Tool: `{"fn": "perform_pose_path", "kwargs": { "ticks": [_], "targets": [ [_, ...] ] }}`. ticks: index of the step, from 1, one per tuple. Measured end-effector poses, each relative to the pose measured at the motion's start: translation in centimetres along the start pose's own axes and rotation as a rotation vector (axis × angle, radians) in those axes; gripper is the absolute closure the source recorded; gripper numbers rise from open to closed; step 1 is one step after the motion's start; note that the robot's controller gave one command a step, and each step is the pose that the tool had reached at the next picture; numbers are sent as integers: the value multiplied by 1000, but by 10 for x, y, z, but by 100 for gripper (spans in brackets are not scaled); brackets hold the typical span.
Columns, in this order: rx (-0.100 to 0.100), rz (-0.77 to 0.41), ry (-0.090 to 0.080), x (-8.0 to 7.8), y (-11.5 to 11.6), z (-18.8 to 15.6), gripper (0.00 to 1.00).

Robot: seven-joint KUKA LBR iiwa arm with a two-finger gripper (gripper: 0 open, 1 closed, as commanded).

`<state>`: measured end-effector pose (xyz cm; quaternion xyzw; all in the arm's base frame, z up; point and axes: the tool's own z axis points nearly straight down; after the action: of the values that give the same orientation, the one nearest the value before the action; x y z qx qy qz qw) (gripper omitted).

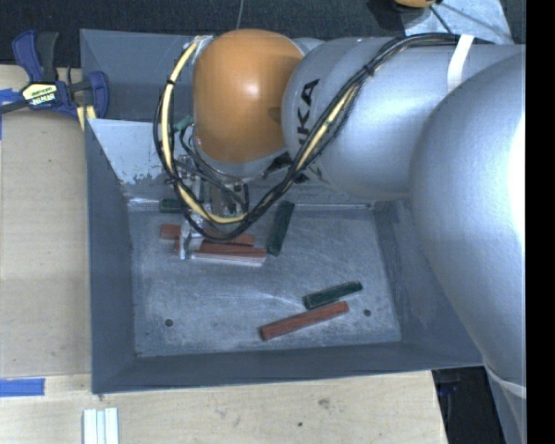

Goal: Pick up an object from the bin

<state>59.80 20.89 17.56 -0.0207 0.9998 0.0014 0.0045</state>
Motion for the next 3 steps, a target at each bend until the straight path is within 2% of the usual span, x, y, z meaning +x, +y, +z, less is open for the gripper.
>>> {"fn": "perform_pose_path", "kwargs": {
  "ticks": [1,2,3],
  "targets": [
    [1,-46,3,-3,-8,69,0],
    [-19,85,-12,-33,-20,93,100],
    [-19,86,-12,-33,-20,93,100]
  ]
}}
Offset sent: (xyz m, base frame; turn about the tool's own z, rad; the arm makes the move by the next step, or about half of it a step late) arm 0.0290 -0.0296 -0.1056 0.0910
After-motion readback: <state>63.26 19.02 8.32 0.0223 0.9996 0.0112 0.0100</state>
